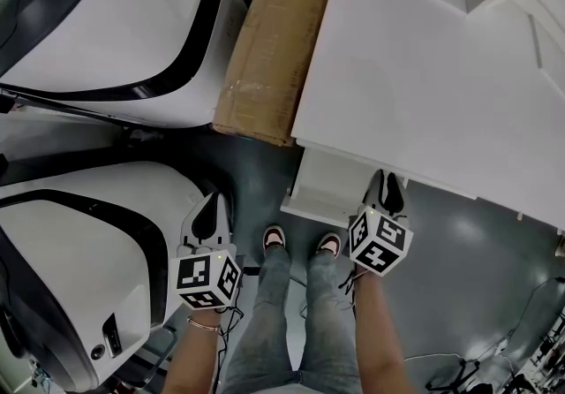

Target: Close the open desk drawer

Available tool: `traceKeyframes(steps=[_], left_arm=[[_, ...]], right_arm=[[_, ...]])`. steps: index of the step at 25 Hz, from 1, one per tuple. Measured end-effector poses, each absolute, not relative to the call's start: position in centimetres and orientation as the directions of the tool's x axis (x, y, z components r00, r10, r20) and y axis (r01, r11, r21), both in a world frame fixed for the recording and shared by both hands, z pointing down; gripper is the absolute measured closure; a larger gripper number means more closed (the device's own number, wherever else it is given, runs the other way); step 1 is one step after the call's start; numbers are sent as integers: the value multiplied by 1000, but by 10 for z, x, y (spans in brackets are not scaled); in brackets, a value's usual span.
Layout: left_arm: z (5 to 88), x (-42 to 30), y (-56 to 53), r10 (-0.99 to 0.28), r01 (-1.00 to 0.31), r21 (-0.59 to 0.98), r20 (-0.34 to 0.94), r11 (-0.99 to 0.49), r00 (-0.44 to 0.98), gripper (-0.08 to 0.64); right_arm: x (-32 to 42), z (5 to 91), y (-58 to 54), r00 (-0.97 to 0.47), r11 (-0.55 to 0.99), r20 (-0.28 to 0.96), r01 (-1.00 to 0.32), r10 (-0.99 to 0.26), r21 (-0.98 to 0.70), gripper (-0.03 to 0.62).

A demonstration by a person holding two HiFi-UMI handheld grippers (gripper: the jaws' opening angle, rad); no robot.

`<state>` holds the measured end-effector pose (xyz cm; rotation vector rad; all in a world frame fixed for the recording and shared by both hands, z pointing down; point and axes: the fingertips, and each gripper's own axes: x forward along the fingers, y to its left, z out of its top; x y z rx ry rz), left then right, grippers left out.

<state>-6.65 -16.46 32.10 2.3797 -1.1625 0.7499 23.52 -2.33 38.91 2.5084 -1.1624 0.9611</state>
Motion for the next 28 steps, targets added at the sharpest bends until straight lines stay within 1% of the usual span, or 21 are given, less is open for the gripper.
traceKeyframes(steps=[8, 12, 16, 28], left_arm=[[320, -72, -156, -598, -803, 110, 611, -586, 519, 548], [323, -76, -149, -591, -797, 114, 610, -593, 527, 549], [329, -83, -140, -580, -791, 121, 614, -600, 534, 548], [379, -86, -111, -514, -752, 167, 634, -638, 577, 548]], right_arm=[[235, 389, -24, 480, -660, 636, -749, -605, -63, 492], [232, 388, -23, 483, -661, 630, -748, -608, -65, 477], [225, 388, -15, 491, -668, 627, -741, -605, -65, 477], [182, 422, 42, 488, -682, 668, -730, -562, -41, 476]])
